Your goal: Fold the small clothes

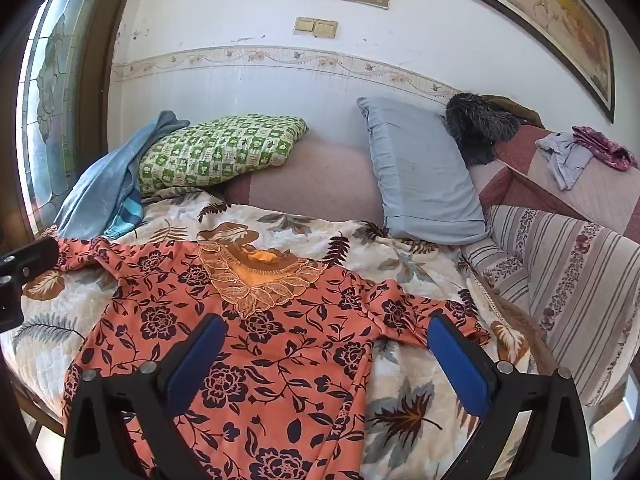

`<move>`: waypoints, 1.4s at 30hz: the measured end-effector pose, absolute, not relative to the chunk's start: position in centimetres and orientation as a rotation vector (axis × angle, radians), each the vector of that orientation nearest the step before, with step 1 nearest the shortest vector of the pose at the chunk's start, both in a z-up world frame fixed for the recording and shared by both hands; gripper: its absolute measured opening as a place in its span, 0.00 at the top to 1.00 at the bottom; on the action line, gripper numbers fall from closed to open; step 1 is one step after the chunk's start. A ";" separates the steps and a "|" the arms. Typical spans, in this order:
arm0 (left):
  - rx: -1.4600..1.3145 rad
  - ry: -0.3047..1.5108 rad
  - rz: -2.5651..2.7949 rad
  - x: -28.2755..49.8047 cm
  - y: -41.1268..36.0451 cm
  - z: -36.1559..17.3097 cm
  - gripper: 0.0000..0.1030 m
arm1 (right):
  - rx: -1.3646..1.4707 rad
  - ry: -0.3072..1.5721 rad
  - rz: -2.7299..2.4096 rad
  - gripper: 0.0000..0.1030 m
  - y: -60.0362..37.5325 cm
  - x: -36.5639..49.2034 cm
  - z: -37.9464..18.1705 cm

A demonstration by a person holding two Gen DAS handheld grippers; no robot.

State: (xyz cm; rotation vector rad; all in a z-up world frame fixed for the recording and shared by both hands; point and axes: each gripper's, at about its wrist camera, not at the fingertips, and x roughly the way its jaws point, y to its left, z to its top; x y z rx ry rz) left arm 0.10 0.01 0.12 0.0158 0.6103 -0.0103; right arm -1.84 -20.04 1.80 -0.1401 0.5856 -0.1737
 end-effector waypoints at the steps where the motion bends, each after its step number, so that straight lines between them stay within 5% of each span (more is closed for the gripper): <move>1: 0.026 0.608 0.004 0.1 -0.1 0.1 0.00 | -0.138 0.588 -0.173 0.01 -20.1 -1.8 1.8; 42: 0.053 0.595 0.022 -0.1 0.2 0.4 0.00 | -0.154 0.588 -0.172 0.01 -19.8 -1.8 2.2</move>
